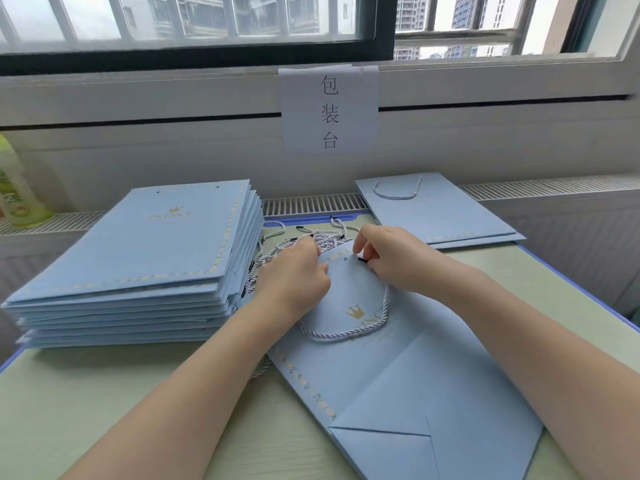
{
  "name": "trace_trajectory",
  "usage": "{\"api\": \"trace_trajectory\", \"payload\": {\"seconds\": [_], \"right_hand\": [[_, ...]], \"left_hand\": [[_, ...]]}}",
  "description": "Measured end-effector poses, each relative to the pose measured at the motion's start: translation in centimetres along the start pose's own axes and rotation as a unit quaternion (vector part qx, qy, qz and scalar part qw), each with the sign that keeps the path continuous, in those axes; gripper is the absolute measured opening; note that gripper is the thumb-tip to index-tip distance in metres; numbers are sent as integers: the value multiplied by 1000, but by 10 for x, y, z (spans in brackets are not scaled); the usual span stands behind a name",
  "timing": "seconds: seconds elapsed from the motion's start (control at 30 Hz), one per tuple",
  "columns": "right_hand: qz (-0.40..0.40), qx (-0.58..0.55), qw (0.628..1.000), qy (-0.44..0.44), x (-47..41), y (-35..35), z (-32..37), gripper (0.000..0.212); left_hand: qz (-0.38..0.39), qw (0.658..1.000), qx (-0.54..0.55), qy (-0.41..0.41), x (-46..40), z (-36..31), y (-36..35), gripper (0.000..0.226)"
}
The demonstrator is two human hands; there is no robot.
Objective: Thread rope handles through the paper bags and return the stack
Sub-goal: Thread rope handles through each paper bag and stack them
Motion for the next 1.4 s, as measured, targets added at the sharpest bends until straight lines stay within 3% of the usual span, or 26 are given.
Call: {"api": "trace_trajectory", "payload": {"seconds": [0.23,0.4,0.5,0.8,1.1,1.27,1.4], "right_hand": [[-55,12,998,36,1,7,13,22],[-109,-31,991,75,2,16,22,18],[-135,-2,984,112,1,19,27,18],[-150,31,980,124,3,17,28,7],[-153,-63,980,112,0,20,24,6],[-163,-69,982,66,-2,22,9,36],[-116,-41,989,84,-3,17,13,32]], "left_hand": [[-29,999,31,-9,0,-2,6,33],[-46,998,29,-14,3,-3,11,30],[-49,998,32,-14,3,-4,12,28],[-70,996,46,-21,7,-8,16,28],[-97,993,50,-51,10,-13,19,25],[-108,989,60,-77,12,-17,21,22],[-112,988,37,-99,14,-20,19,21]]}}
Point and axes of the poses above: each hand's wrist, its own x-axis away from the middle knuckle, its own y-axis out of the back of the hand, z = x × y, the point moved 6 cm from there along -x, towards the middle knuckle, and after that the axes turned 3 degrees about y, right-handed, at the moved point
